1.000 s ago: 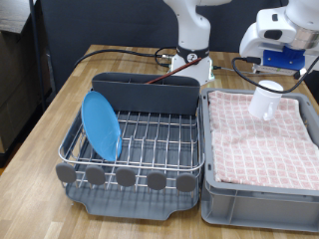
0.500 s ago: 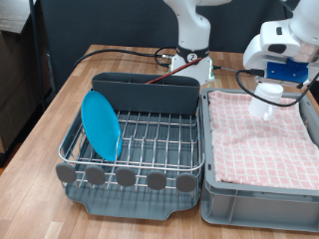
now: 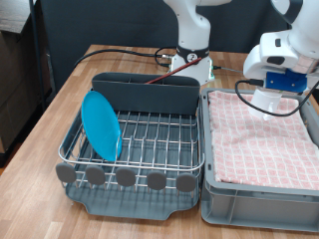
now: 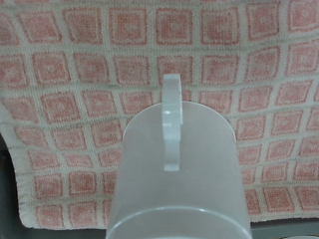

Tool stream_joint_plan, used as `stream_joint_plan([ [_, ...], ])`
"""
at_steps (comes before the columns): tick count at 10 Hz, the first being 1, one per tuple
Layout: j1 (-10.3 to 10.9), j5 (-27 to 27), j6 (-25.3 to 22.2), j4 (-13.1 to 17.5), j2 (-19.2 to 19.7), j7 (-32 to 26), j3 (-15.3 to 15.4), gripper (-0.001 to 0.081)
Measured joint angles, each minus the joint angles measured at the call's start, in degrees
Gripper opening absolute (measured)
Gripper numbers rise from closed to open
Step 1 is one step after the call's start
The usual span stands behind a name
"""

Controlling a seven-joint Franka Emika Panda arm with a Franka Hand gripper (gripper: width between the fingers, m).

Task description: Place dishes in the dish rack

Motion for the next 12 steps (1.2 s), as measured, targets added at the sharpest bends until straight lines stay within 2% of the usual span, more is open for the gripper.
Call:
stream_joint_plan([
  [6,0.3,-1.1,0.9,-0.2,3.7,1.4,0.0,0.0803],
  [12,0.4,-0.3,6.5,-3.1,4.8,1.6,0.8,0.0803],
])
